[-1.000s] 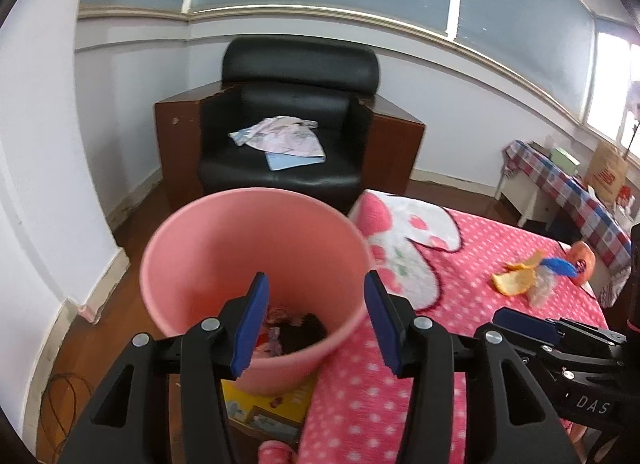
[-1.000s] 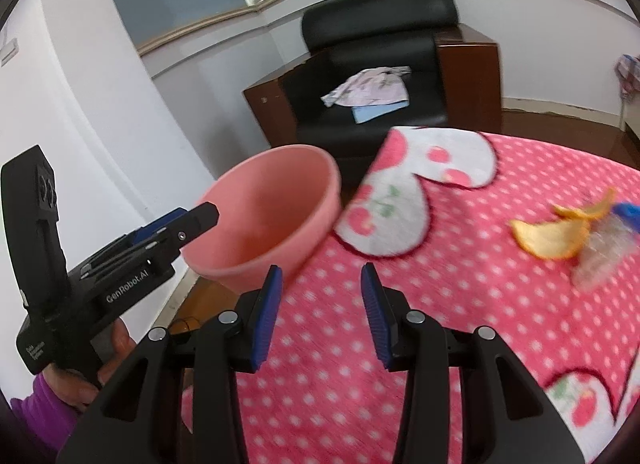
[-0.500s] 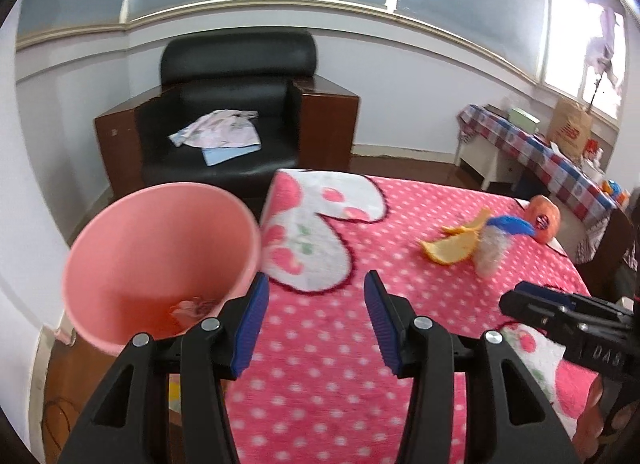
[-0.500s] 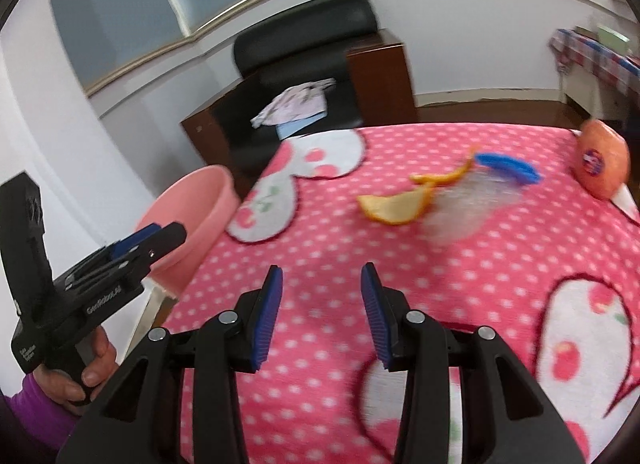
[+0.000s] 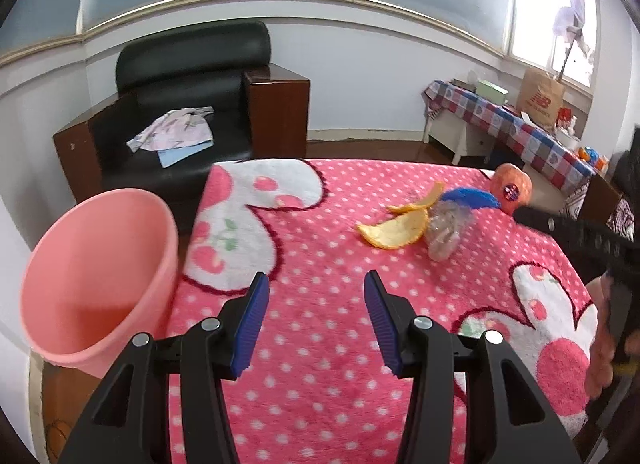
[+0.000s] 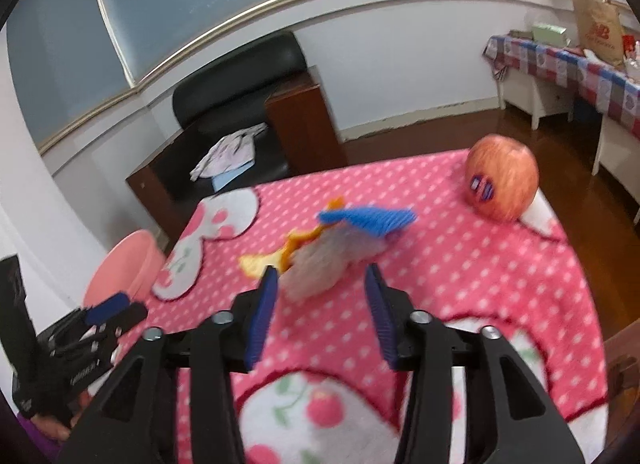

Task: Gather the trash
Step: 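Move both grippers back over the table toward the clear wrapper and blue net, then grasp the clear plastic wrapper with the left gripper while the right grasps the blue foam net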

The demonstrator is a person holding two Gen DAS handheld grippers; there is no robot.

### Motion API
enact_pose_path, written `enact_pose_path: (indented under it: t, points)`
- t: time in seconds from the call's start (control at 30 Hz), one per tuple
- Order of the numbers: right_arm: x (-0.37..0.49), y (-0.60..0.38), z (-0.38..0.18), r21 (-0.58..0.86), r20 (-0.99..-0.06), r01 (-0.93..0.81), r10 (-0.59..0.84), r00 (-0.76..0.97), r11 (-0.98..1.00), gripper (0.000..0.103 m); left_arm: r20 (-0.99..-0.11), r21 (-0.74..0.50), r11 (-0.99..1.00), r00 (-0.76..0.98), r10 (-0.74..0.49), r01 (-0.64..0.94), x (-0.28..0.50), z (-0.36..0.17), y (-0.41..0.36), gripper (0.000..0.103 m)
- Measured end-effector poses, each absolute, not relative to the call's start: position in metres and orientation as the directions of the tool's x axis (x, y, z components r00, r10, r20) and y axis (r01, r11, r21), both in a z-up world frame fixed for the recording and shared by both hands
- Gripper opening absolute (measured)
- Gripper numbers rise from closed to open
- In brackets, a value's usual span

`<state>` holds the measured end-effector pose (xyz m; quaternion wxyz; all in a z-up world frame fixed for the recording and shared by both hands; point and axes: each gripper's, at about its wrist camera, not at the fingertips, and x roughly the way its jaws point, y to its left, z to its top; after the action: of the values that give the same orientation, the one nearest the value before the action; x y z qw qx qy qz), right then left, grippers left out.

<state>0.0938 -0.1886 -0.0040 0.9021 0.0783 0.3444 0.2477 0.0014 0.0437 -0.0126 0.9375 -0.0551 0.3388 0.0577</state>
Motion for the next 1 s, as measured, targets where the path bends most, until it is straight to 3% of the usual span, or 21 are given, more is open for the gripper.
enact_pose_path:
  t: [0.27, 0.43, 0.5, 0.57, 0.63, 1.0]
  points:
    - [0.127, -0.162, -0.006, 0.124, -0.612, -0.483, 0.450, 0.650, 0.867, 0.056, -0.659, -0.087, 0.990, 0.751, 0.030, -0.115, 0.015, -0.015, 0.034, 0.049]
    - [0.143, -0.152, -0.019, 0.092, -0.624, -0.485, 0.430, 0.653, 0.870, 0.056, -0.663, -0.093, 0.991, 0.748, 0.007, -0.092, 0.024, -0.015, 0.027, 0.049]
    - [0.148, -0.158, -0.023, 0.125, -0.626, -0.467, 0.434, 0.647, 0.875, 0.047, -0.660, -0.088, 0.994, 0.751, -0.004, -0.072, 0.029, -0.013, 0.021, 0.049]
    - [0.155, -0.164, -0.028, 0.169, -0.644, -0.440, 0.437, 0.628, 0.882, 0.017, -0.657, -0.087, 0.995, 0.753, -0.024, -0.044, 0.035, -0.011, 0.014, 0.049]
    - [0.157, -0.171, -0.031, 0.210, -0.649, -0.424, 0.450, 0.614, 0.881, 0.005, -0.656, -0.082, 0.997, 0.754, -0.048, -0.009, 0.043, -0.010, 0.005, 0.049]
    - [0.120, -0.245, -0.027, 0.557, -0.524, -0.283, 0.595, 0.609, 0.781, 0.004, -0.674, -0.069, 0.984, 0.719, -0.168, 0.165, 0.085, -0.023, -0.046, 0.048]
